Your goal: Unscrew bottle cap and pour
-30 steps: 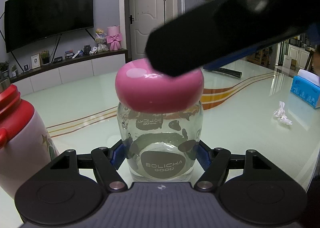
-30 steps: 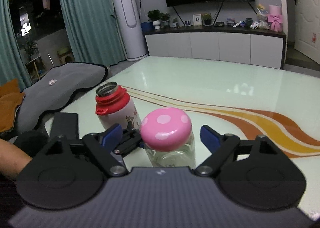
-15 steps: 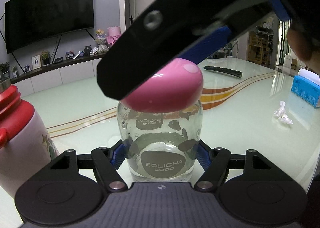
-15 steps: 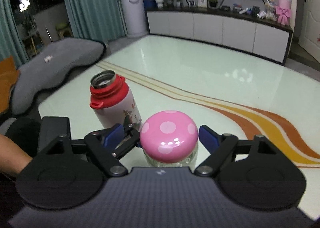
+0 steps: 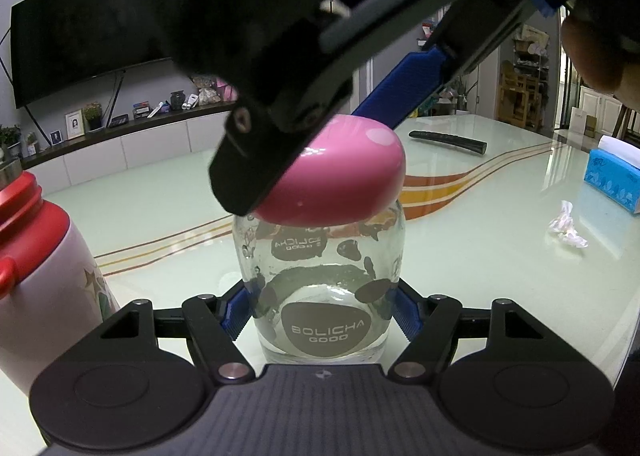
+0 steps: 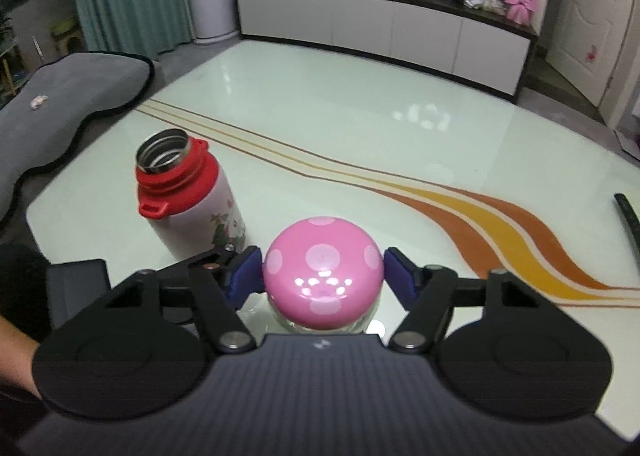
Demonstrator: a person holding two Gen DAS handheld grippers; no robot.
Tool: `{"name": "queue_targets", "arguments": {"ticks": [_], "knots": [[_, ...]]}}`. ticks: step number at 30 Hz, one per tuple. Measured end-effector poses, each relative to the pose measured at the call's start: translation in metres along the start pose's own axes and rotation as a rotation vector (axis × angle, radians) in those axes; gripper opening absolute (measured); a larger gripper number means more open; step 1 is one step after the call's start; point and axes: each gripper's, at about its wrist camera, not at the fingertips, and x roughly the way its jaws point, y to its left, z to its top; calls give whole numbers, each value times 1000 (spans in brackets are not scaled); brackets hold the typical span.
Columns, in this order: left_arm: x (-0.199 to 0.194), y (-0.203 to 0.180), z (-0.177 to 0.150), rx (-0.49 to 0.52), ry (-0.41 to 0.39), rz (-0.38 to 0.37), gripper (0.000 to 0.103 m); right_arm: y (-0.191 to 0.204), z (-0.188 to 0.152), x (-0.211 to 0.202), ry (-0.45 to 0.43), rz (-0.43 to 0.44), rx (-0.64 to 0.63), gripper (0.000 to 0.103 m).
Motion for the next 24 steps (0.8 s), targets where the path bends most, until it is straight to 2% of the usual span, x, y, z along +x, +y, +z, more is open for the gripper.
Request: {"name": "queue_targets", "arguments": {"ticks": [24], "knots": [[-4,2,3,-1,1,2,73,3,-3,1,-1,-38,-13,65]]}}
